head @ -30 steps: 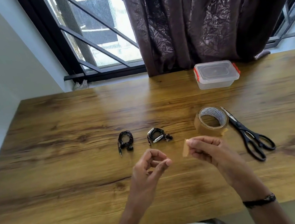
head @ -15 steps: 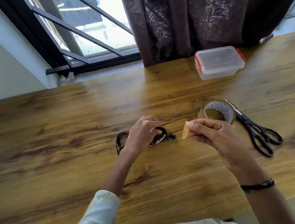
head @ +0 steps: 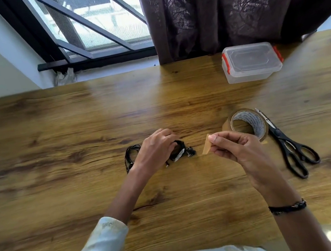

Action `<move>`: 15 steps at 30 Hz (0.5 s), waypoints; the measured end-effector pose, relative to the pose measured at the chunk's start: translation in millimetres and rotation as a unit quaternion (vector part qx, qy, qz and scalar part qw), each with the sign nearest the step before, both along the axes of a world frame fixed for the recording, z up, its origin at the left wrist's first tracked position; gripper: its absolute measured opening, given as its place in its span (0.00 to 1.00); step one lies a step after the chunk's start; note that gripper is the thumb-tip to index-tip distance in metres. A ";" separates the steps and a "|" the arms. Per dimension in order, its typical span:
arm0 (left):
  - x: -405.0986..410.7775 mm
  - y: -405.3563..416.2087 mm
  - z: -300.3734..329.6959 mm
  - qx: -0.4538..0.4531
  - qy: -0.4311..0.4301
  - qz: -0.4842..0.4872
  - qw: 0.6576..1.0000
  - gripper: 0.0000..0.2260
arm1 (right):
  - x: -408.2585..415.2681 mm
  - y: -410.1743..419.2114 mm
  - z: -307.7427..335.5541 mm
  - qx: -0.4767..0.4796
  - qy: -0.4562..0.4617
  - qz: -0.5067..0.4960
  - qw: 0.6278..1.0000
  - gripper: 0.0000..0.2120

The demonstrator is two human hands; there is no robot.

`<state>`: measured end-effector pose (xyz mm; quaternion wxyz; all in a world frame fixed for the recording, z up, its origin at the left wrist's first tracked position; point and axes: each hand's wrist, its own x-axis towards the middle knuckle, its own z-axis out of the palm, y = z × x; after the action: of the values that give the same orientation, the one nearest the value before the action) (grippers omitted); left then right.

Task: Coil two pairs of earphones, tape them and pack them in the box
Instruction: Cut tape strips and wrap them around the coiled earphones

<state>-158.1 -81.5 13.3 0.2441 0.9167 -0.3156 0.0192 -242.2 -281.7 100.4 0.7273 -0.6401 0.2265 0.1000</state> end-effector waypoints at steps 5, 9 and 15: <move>-8.4 7.3 13.7 -0.061 0.013 0.026 0.998 0.08 | 0.4 -0.3 2.2 -0.016 -0.022 -0.007 1.000 0.08; -20.4 15.1 42.7 -0.106 -0.004 0.015 0.994 0.07 | -1.1 2.8 13.8 -0.051 -0.082 -0.006 0.995 0.05; -49.7 22.6 98.5 -0.130 -0.081 -0.013 0.988 0.08 | -2.6 23.7 51.4 -0.149 -0.223 -0.024 0.963 0.04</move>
<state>-207.9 -58.9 111.8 0.3355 0.8683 -0.3412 0.1310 -244.8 -258.0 151.9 0.6581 -0.7415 0.0867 -0.0975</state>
